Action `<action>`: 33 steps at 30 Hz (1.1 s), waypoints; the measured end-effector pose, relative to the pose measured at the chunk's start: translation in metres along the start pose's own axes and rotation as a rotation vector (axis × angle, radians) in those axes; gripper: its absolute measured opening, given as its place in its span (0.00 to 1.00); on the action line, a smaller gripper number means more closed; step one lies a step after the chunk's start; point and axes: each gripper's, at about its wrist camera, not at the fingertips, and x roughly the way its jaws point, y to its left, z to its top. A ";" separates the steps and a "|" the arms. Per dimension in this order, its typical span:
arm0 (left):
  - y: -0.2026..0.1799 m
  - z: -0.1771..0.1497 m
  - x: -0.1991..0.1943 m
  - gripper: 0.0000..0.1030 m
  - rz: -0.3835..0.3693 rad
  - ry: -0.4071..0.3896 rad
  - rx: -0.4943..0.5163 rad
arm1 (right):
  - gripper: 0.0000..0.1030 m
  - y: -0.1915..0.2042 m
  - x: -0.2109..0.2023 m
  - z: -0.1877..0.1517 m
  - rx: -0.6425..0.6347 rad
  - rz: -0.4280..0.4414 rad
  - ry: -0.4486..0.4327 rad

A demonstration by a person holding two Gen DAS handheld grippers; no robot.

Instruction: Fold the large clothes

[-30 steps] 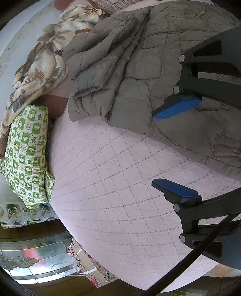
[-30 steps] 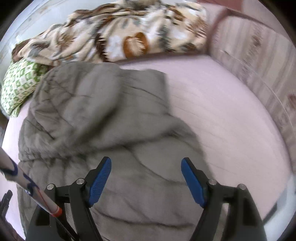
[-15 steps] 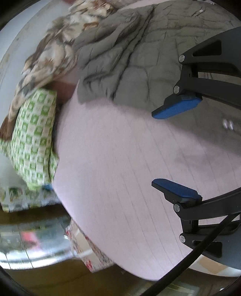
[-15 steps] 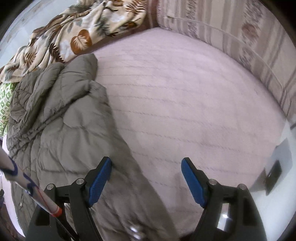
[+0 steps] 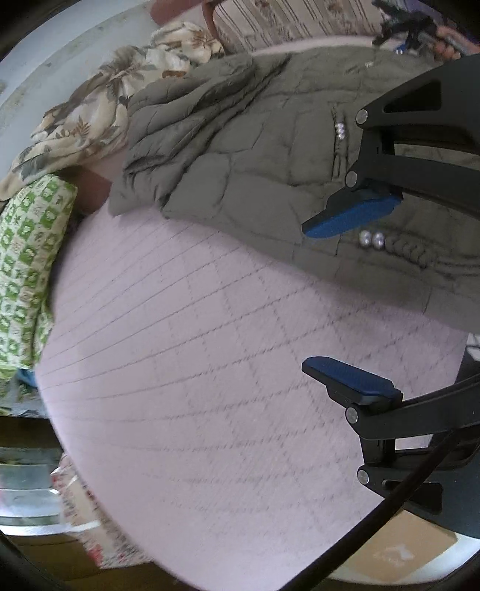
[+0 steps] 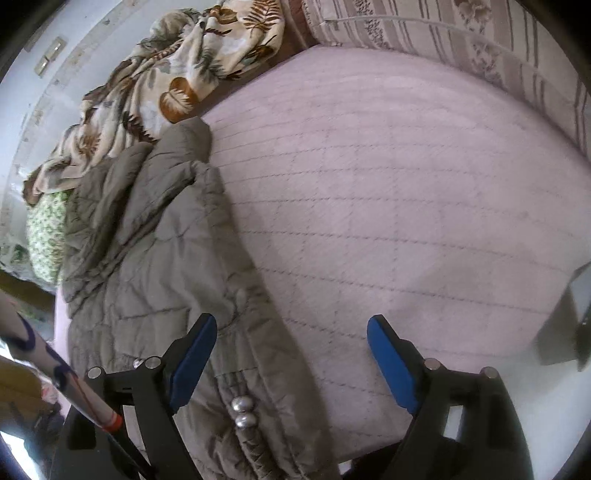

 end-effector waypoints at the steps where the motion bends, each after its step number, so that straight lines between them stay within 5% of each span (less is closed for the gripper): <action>1: -0.001 0.001 0.003 0.64 -0.023 0.015 0.007 | 0.86 -0.001 0.002 -0.001 0.003 0.023 0.009; 11: 0.000 0.005 0.041 0.67 -0.179 0.160 -0.034 | 0.89 -0.024 0.010 -0.003 0.083 0.143 0.031; 13: -0.004 -0.002 0.045 0.67 -0.352 0.250 -0.066 | 0.91 -0.022 0.012 -0.004 0.074 0.165 0.043; 14: -0.005 -0.005 0.046 0.67 -0.379 0.263 -0.075 | 0.92 -0.020 0.013 -0.005 0.070 0.188 0.056; 25: 0.006 -0.040 0.032 0.67 -0.407 0.235 -0.084 | 0.92 -0.014 0.021 -0.033 0.045 0.390 0.204; 33: -0.006 -0.057 0.027 0.68 -0.465 0.228 -0.019 | 0.92 -0.001 0.019 -0.063 0.008 0.417 0.246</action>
